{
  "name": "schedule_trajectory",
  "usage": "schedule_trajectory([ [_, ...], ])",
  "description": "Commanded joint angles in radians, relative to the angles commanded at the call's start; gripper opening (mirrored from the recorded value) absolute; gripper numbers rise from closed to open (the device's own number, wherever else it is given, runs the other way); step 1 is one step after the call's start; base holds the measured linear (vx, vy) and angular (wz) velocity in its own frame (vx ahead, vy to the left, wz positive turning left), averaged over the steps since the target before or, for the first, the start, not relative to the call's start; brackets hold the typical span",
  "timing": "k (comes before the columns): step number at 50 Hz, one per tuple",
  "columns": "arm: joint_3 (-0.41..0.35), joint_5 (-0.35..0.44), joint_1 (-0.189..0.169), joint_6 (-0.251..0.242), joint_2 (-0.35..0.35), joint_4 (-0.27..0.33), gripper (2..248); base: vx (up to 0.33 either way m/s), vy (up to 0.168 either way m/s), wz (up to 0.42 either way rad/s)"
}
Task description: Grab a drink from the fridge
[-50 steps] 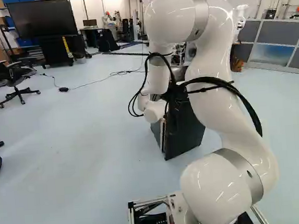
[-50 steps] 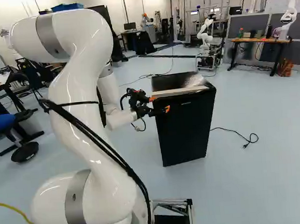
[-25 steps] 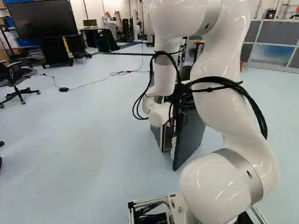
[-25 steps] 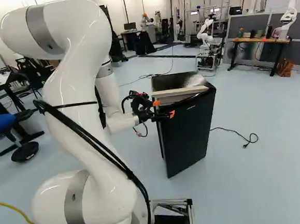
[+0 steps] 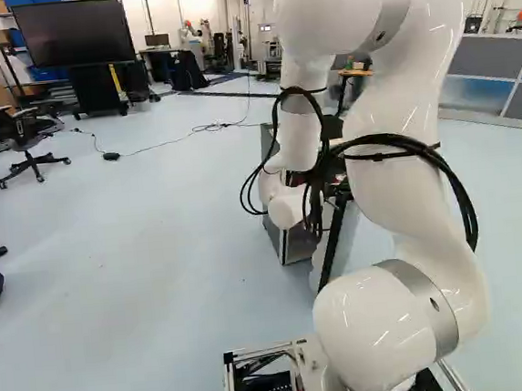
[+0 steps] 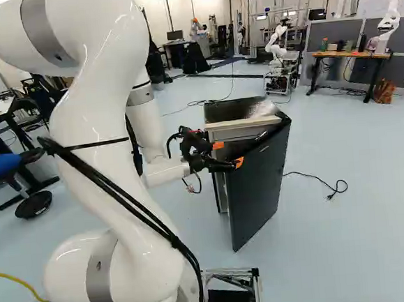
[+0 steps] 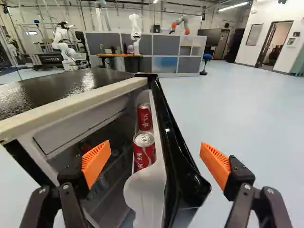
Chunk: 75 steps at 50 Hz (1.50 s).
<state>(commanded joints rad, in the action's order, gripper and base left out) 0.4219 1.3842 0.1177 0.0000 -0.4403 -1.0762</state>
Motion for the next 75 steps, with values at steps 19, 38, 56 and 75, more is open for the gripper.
schedule_trajectory([
  [19,-0.073,0.000,-0.037,0.000,0.045,-0.047,247,0.000,0.000,0.000],
  [38,-0.135,0.000,-0.086,0.000,0.083,-0.107,247,0.000,0.000,0.000],
  [56,-0.180,0.014,-0.145,0.000,0.110,-0.170,247,0.000,0.000,0.000],
  [75,-0.186,0.033,-0.240,0.000,0.114,-0.238,247,0.000,0.000,0.000],
])
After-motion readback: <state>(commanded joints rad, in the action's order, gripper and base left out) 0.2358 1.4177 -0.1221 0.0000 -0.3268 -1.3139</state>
